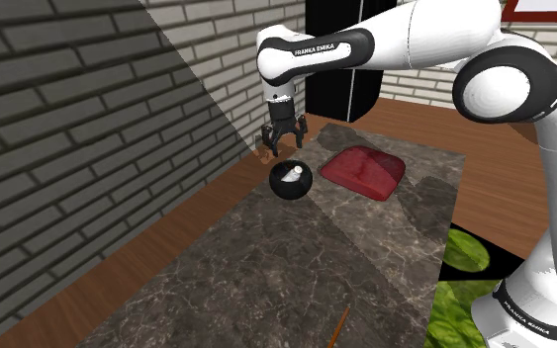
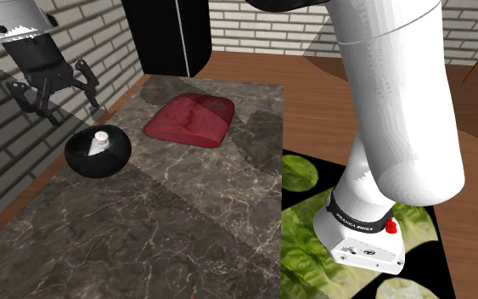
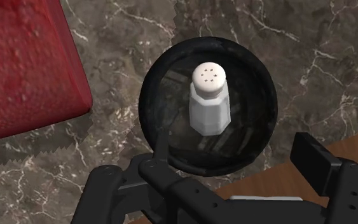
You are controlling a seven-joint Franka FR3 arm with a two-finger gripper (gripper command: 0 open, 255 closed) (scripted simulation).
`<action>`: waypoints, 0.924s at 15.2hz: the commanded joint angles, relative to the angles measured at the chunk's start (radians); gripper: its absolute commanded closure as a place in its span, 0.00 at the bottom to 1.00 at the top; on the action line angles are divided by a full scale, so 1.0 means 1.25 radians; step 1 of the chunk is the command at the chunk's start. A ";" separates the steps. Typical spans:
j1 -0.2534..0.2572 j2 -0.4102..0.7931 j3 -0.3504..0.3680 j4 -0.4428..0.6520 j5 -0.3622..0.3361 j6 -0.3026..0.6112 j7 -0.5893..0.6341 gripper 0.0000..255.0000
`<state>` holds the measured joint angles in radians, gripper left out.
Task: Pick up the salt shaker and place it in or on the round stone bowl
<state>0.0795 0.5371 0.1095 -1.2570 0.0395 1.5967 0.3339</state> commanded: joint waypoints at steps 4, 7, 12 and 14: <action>0.001 0.022 -0.001 0.087 -0.002 -0.066 0.002 0.00; 0.003 0.052 -0.001 0.184 -0.004 -0.132 0.004 0.00; 0.003 0.052 -0.001 0.184 -0.004 -0.132 0.004 0.00; 0.003 0.052 -0.001 0.184 -0.004 -0.132 0.004 0.00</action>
